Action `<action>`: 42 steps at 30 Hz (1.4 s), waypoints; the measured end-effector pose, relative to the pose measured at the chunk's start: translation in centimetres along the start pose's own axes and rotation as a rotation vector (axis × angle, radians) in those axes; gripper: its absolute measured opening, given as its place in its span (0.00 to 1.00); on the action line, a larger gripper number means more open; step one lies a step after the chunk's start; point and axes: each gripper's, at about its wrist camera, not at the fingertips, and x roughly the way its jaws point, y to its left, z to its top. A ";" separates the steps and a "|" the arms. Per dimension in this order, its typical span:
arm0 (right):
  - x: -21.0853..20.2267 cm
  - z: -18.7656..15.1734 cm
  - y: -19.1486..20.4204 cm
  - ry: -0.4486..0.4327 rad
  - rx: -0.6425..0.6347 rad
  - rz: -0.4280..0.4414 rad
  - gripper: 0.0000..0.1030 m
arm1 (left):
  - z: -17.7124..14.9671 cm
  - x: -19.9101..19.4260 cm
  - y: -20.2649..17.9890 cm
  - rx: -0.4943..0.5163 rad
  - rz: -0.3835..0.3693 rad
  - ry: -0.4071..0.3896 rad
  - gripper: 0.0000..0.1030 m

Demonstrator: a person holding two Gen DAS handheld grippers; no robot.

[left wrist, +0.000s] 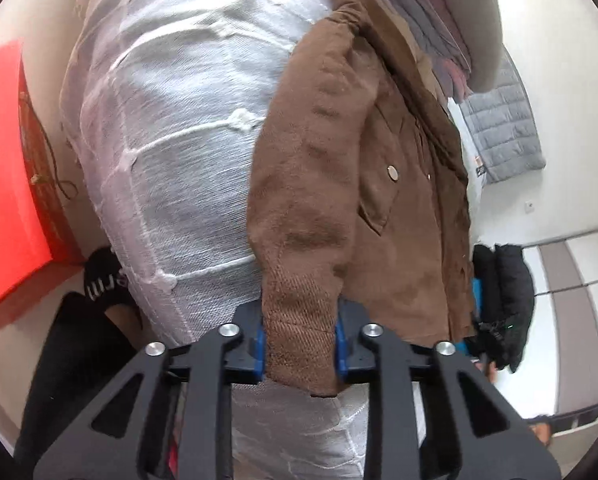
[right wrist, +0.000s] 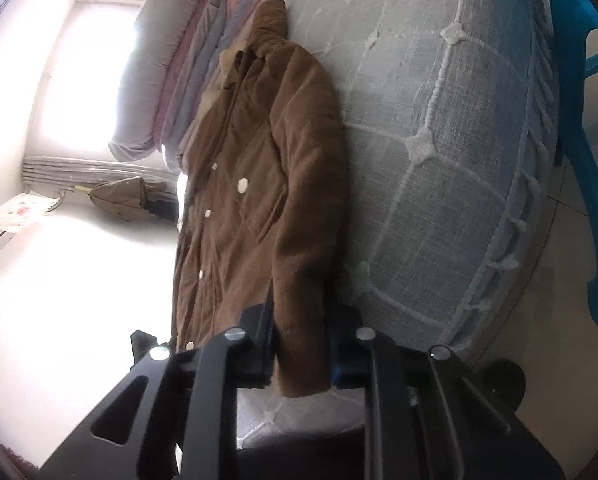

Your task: Fold large clothes

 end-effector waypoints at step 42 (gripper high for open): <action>-8.3 -5.2 7.7 -0.263 -0.027 0.451 0.10 | -3.5 -10.5 -9.3 0.159 -0.185 -0.164 0.13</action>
